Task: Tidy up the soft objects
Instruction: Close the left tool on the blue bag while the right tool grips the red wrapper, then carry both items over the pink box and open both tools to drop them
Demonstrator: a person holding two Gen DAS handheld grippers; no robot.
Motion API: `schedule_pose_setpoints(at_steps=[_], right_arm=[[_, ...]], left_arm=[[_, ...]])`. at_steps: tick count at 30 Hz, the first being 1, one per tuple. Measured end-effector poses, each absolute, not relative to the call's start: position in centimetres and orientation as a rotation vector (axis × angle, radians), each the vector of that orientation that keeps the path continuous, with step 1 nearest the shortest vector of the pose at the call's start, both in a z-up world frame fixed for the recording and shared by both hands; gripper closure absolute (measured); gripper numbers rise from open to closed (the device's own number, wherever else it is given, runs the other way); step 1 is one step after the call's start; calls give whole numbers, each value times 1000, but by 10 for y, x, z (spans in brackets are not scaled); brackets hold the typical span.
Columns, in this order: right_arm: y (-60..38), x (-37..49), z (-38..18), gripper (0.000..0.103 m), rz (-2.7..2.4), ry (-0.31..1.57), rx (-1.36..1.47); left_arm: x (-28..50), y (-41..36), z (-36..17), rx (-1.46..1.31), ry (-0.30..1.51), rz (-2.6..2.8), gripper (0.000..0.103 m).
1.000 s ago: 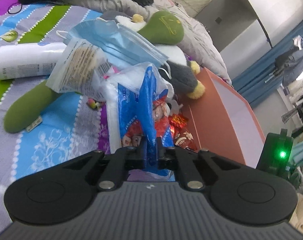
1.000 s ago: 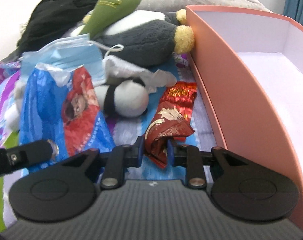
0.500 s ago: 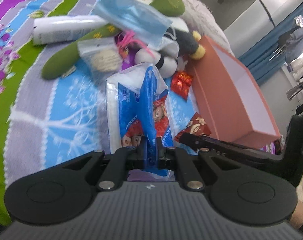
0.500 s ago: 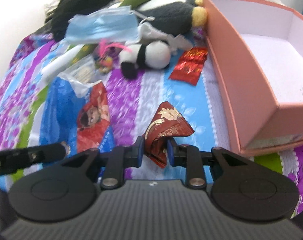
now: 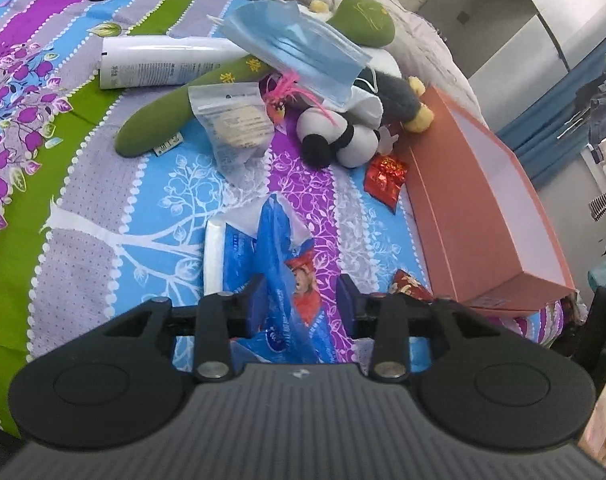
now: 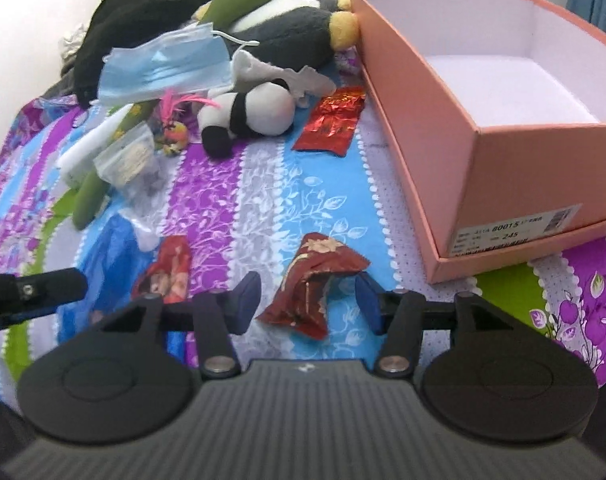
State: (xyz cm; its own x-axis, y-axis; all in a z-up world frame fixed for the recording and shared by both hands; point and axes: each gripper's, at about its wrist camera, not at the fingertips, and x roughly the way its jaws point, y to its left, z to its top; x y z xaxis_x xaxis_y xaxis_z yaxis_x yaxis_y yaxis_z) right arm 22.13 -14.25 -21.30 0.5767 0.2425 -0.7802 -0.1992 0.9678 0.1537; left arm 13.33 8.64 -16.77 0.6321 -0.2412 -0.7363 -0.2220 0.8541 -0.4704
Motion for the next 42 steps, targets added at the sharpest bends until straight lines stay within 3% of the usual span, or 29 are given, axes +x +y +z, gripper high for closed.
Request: schedule_pose_setpoints(at_steps=[6,8,9,13,20,22,25,42], right_arm=[[-132,229,-225,49,230,892,28],[-131,230,-227,57,236,888,18],[-130,231,-227,69,240,889,15],[-134,231,-221,75,260,872,12],[-145,227,-217,75,288,870,28],[-146,226,-217,75,292,873,33],[-148,223,-214,75,300,866,31],[-169,204,-146,75,340,760,69]], left_arm=[[135,78,-174,-529,921,56,58],[138,74,-177,-507,934,65,58],[139,72,-178,-496,939,66,58],[144,63,-181,-456,948,80,58],[155,49,-189,-369,960,112,61],[159,46,-192,-339,969,125,82],[160,48,-193,-341,977,140,93],[152,26,-111,-320,849,31,95]])
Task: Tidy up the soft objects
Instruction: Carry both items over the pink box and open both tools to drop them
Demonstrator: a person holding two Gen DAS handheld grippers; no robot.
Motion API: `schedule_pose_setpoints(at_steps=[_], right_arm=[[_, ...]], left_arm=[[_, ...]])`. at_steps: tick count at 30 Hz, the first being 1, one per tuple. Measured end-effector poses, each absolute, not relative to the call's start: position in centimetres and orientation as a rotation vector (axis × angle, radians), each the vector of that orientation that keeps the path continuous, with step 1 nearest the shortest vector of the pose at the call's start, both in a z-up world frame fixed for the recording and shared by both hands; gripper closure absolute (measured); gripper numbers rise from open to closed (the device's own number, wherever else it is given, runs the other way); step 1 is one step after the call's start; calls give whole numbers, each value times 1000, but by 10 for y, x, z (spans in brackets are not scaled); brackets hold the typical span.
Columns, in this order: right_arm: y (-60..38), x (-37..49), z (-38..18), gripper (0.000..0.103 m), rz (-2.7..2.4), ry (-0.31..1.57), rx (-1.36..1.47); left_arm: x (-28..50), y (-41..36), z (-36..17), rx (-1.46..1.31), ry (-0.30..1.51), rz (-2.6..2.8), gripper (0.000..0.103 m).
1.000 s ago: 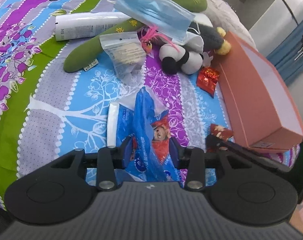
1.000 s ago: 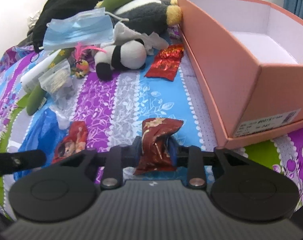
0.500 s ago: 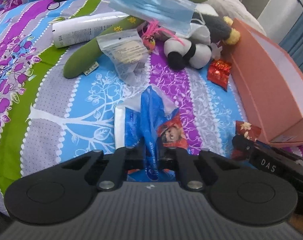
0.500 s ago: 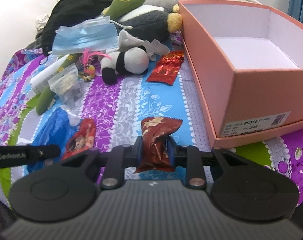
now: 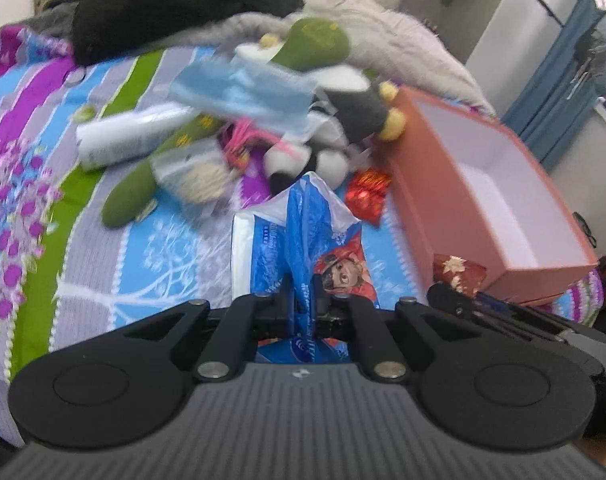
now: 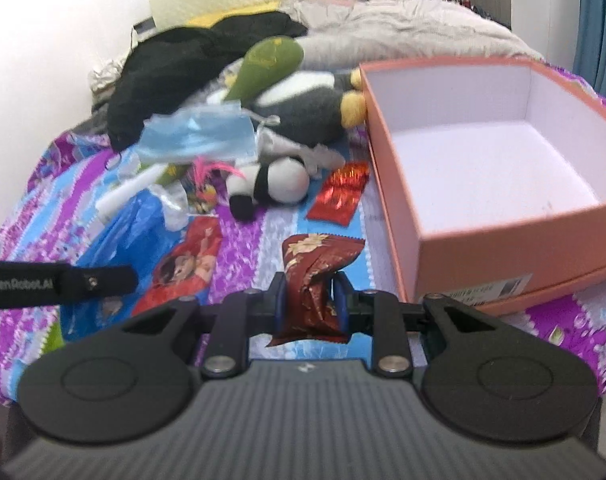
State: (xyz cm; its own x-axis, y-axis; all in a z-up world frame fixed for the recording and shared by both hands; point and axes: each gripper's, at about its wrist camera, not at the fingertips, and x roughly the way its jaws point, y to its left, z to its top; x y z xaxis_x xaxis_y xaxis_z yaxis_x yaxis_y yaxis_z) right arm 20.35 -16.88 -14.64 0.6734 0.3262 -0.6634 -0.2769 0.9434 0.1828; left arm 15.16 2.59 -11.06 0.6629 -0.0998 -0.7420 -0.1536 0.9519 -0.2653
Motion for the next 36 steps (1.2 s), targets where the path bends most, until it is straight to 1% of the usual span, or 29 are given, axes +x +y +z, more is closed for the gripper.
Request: schedule_pose_setpoints(at_steps=[14,21,28,36], right_arm=[[-200,223,-46,75,366,569,63],[-231,247,-16,75,320,490,67],[-268,280,-23,75,241,512,91],[-301,322,-68,75,174,646,114]], left_arm=[[189,-17,-3,-296,694,-58,95],[223,-51,33,-267,649,-127,95],[270,-92,34,-241,681,-209,95],[334,-140,-6,-192,827,-292,95]])
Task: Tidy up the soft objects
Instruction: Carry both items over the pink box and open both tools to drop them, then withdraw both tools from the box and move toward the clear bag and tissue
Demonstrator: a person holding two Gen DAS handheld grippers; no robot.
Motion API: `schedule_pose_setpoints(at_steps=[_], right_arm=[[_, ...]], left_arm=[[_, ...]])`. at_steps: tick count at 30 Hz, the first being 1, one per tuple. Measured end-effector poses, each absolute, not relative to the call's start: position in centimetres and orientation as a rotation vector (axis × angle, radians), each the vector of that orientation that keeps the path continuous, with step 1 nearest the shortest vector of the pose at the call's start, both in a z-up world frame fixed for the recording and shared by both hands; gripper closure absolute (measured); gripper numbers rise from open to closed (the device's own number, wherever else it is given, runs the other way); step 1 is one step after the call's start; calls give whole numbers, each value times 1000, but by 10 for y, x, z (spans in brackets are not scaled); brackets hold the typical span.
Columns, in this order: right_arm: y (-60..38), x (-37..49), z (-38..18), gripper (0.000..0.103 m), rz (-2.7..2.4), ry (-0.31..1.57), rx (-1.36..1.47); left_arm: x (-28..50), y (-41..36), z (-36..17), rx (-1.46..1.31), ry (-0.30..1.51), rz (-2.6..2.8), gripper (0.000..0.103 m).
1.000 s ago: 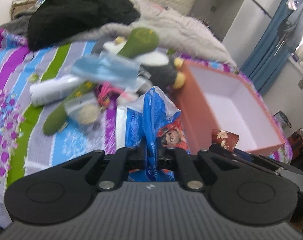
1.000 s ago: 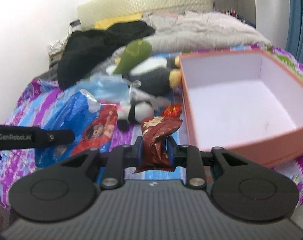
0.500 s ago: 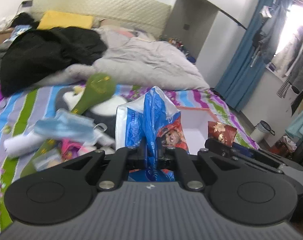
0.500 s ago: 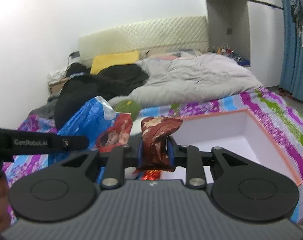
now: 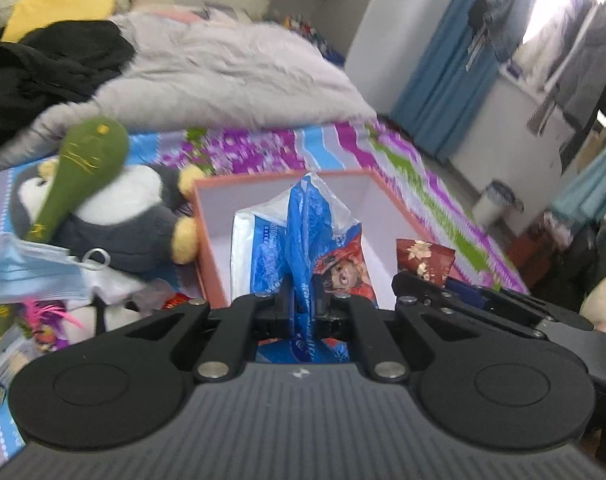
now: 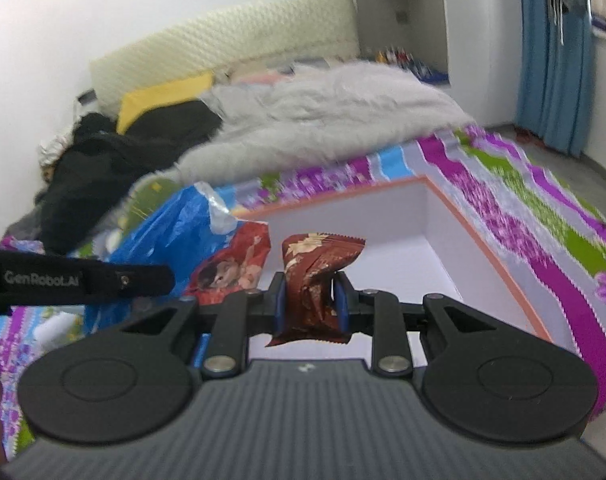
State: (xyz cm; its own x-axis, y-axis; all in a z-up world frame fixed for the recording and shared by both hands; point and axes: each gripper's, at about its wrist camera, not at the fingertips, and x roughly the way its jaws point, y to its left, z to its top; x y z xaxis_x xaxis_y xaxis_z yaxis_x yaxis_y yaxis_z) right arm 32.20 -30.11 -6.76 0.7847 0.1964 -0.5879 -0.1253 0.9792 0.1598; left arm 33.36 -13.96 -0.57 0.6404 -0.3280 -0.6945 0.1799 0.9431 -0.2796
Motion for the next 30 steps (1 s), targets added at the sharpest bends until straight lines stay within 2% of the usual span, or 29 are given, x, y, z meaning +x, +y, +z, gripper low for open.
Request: schedule_pose_setpoints(at_steps=[10,18,22,30], right_arm=[[-328,357,-134,75,106,834,130],[-332,362,-159,72,77,907,129],[-332,360,-155,62,71,907,138],[-325,335,-111,62,81,804,149]], left_arm=[[394,-177,-76,-136,997,-333,95],[407,-186,-106,-116,1055,-370,93],[398,-182,-103,-106,1043,-374,92],[365,-165,-56,-104,936,-365,92]])
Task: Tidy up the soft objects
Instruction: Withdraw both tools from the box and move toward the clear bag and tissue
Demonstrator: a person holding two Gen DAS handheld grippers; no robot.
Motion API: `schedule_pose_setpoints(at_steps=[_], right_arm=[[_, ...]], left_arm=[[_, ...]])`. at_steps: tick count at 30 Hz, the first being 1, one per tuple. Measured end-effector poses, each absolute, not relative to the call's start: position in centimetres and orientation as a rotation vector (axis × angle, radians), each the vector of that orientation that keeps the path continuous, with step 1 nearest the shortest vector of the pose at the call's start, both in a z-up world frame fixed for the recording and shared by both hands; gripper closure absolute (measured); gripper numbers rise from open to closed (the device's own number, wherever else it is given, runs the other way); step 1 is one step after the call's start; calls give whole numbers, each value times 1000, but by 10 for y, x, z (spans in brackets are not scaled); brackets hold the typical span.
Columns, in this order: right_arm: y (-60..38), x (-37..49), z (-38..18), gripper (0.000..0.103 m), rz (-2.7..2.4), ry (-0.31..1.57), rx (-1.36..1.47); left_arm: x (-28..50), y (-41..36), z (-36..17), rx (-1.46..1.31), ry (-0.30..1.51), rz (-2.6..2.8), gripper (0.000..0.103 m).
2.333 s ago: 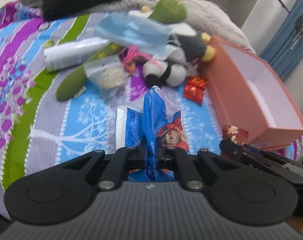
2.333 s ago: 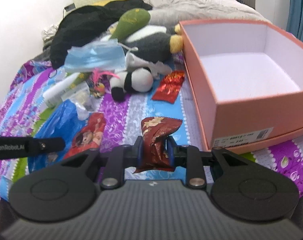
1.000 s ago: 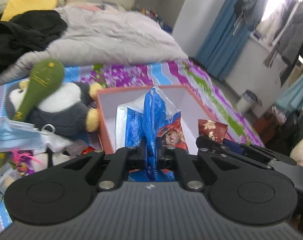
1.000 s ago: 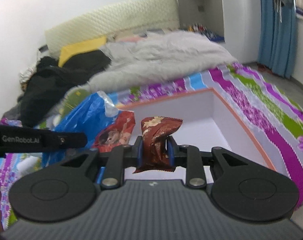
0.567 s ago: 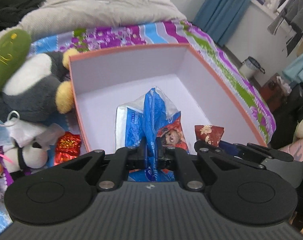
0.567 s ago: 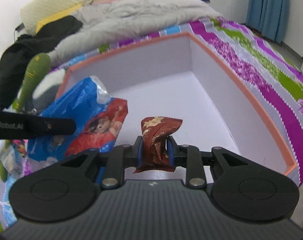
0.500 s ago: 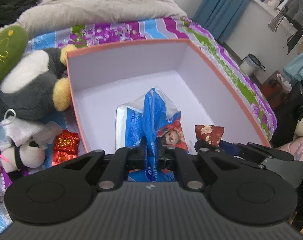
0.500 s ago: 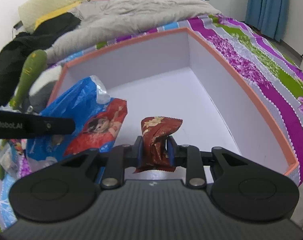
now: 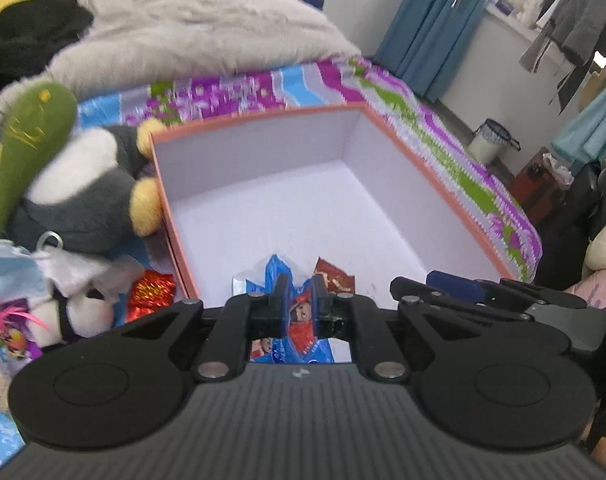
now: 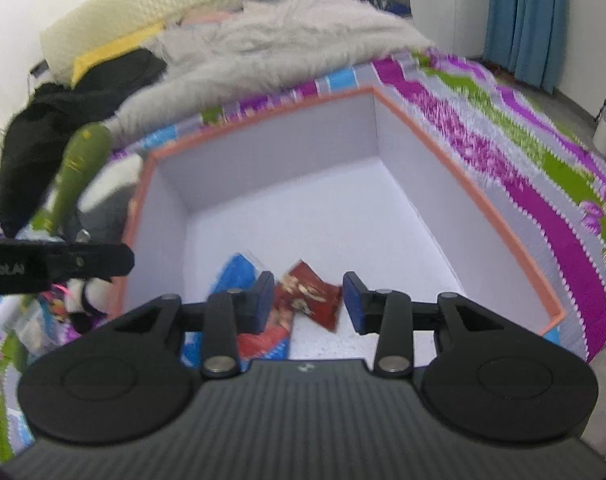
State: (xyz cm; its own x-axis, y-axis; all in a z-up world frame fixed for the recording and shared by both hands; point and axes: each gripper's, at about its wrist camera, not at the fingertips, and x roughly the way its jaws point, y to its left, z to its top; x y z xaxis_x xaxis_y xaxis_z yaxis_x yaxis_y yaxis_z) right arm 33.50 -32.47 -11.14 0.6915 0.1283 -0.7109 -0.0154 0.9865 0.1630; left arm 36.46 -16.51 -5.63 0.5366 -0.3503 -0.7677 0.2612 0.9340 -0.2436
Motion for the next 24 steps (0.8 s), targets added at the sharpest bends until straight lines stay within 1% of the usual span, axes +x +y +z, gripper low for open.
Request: schedule_pose_setpoints(at_steps=[7,14,19,24], right_arm=[[-312,293,-62,62,127,676,176],[-293,243,-27,62,170,574,183],[-279,210,-17,62,202,531,190],[-261,182,-16,62,239,518,182]], left_arm=[[310,-145,-6,-101,823,-357,92],[246,-114,33,-112,718,-331,92],[201,-92,48,-115,666,-309,92],[160,-70,50,-130,646,-281,92]])
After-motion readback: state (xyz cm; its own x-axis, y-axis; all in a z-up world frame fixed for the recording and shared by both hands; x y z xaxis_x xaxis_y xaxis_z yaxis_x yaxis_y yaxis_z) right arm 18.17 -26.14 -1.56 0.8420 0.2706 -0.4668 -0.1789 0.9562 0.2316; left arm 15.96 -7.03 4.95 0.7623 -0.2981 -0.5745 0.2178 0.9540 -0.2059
